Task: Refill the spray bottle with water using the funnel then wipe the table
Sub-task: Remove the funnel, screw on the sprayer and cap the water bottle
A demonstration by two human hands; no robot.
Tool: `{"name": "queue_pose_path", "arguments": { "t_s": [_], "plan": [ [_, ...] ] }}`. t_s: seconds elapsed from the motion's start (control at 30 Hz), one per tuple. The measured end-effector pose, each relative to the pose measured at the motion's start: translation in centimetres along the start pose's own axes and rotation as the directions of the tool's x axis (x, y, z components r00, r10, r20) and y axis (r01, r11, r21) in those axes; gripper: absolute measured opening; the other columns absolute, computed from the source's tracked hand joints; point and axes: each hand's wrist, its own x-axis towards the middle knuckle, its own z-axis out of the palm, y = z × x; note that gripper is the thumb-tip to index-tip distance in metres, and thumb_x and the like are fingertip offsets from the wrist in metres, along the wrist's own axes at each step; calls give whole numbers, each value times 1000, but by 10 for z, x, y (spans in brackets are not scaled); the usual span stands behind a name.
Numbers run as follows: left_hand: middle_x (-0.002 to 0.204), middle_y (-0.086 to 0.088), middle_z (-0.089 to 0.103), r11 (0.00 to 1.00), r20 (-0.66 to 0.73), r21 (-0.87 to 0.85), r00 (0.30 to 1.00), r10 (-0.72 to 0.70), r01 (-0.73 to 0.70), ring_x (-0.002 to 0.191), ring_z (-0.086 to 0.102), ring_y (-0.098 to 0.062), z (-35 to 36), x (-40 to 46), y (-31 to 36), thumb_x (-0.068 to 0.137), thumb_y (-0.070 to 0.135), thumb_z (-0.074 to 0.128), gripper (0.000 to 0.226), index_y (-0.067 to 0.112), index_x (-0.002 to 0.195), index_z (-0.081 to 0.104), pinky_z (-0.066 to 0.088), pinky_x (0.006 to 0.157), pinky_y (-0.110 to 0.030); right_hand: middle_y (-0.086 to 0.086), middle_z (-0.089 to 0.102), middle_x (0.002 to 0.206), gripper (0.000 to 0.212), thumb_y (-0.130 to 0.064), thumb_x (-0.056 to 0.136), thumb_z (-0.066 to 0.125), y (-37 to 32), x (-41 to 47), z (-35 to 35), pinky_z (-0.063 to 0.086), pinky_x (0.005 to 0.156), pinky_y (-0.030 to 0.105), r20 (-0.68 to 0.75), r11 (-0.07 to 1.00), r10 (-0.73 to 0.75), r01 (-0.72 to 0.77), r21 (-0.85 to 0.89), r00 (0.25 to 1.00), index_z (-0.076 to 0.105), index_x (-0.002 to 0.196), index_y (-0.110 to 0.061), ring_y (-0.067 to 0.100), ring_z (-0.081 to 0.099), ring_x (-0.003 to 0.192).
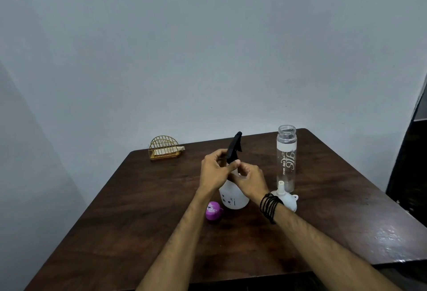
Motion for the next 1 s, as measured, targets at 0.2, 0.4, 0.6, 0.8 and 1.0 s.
{"name": "queue_pose_path", "arguments": {
  "t_s": [0.2,0.4,0.6,0.8,1.0],
  "plan": [
    [92,13,73,993,-129,114,991,24,-9,90,69,0,11,-3,4,77,27,84,29,20,104,74,57,82,-22,-14,72,96,25,-31,87,71,2,-4,3,55,78,20,-21,999,9,-8,38,1000,72,112,-27,-2,66,93],
    [92,10,73,997,-208,74,978,2,13,88,69,-2,14,-7,-1,77,32,84,32,20,104,72,57,74,-19,-19,69,87,24,-29,87,73,4,-5,4,50,70,10,-28,1000,2,-2,22,1000,73,110,-24,-10,63,84],
    [92,8,75,995,-47,77,997,62,-58,90,70,-3,3,-4,-13,84,25,78,21,19,103,71,60,82,-30,-20,69,79,12,-29,84,75,7,-5,6,47,61,7,-33,1000,-4,5,18,999,73,96,-26,-11,64,76],
    [107,-5,75,979,47,-195,997,-58,66,105,71,-18,7,-8,-16,86,25,76,37,10,118,64,56,95,-41,-10,74,89,22,-34,83,75,13,-7,8,56,74,21,-20,998,18,-17,67,1000,75,101,-21,-1,68,85],
    [111,-18,73,838,76,-512,981,-176,190,106,69,-28,11,-13,-22,87,21,68,37,3,116,54,53,94,-42,-8,76,93,36,-44,76,80,20,-6,5,54,79,22,26,988,44,-47,147,999,75,103,-21,7,71,93]
  ]
}}
